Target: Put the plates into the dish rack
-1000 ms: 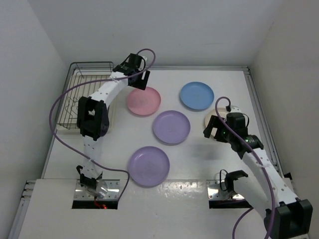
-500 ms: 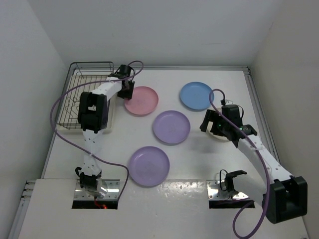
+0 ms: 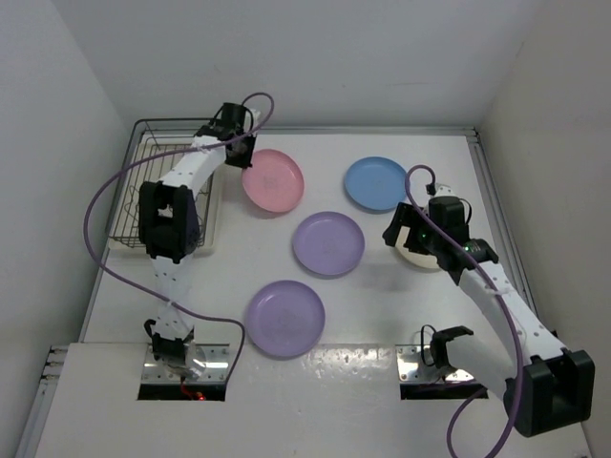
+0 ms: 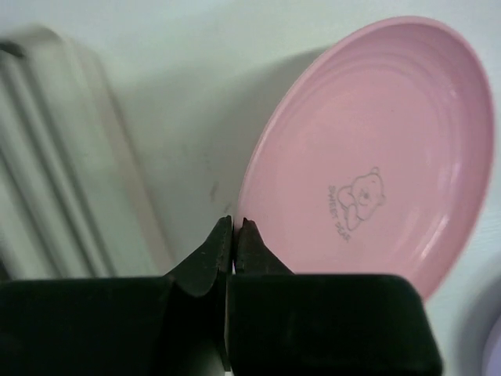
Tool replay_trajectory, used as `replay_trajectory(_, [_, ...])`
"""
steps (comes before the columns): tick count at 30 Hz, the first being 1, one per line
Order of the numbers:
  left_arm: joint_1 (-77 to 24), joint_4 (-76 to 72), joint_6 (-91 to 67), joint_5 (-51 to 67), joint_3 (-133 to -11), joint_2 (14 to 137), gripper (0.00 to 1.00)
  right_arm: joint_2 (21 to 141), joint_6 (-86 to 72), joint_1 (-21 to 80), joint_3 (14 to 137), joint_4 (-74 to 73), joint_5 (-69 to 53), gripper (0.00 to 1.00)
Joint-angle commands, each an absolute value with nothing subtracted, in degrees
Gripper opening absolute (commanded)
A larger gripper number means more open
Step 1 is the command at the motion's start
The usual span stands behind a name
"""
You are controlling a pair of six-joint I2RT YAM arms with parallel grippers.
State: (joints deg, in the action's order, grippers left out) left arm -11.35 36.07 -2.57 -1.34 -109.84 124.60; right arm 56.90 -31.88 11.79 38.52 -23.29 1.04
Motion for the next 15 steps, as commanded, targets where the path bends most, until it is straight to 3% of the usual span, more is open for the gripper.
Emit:
replay_trajectory(1, [-12.39,34.54,2.63,-5.43,-118.19,112.43,0.00,53.54,-31.55,12.04,39.38,-23.29,1.84,1.00])
replay_trajectory(6, [-11.78,35.07,10.27,-14.66,-123.74,103.90,0.00,50.63,-31.73,11.95,37.80,-23.29,2.20,1.00])
replay_trajectory(10, [-8.71,34.20,19.23,-30.62,-126.21,99.06,0.00,49.49,-31.64,12.13,37.27,-23.03,1.41,1.00])
replay_trajectory(15, [0.25,25.25,31.09,-38.93,-111.04,90.11,0.00,49.66,-31.29,12.04,38.05,-23.29,0.35,1.00])
